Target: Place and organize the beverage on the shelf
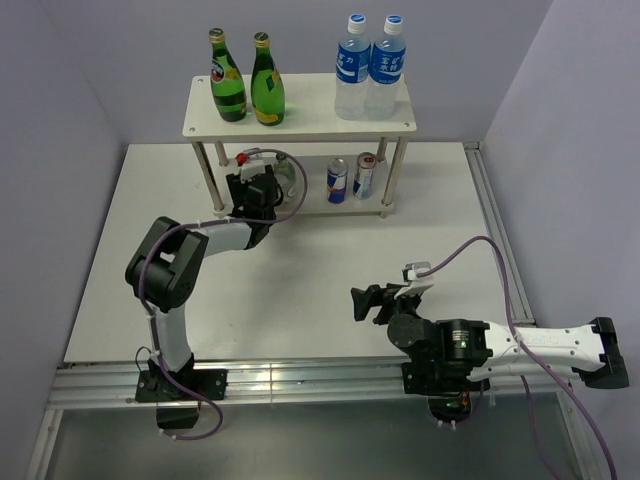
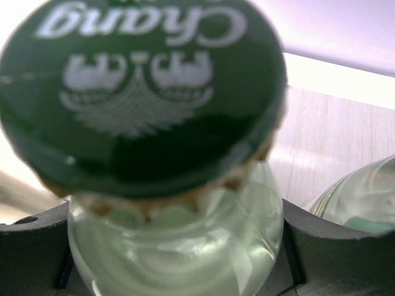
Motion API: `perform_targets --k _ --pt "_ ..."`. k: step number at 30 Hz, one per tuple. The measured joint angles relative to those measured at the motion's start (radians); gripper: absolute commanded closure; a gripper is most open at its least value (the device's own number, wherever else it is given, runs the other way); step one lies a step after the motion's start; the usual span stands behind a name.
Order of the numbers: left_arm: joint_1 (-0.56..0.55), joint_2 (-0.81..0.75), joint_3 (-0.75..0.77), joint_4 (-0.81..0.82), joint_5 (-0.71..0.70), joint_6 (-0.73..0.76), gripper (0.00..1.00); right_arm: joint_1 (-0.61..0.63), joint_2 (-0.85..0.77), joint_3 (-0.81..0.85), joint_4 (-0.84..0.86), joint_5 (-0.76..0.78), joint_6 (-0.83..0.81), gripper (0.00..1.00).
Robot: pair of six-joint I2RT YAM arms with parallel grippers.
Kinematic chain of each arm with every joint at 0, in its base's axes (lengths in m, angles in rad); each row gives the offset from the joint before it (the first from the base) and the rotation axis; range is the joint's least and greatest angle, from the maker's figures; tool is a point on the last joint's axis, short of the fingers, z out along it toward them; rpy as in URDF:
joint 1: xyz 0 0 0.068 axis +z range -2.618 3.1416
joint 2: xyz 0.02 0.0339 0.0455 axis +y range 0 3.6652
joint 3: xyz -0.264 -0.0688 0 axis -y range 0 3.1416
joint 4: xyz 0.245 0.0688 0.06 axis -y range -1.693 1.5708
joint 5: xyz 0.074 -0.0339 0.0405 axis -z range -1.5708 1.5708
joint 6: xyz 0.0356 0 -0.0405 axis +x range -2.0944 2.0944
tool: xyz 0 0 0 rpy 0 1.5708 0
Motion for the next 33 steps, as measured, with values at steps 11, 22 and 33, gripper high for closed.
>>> perform_targets --k 11,22,33 --pt "0.014 0.006 0.006 0.058 0.019 0.0 0.01 0.0 0.018 -0.004 0.006 0.013 0.0 0.0" --pt "0.003 -0.192 -0.145 0.031 0.012 -0.051 0.01 0.0 0.041 -0.014 0.007 0.026 0.007 0.0" --pt "-0.108 -0.449 -0.317 0.011 -0.014 -0.089 0.01 0.0 0.095 -0.014 -0.006 0.04 0.038 0.0"
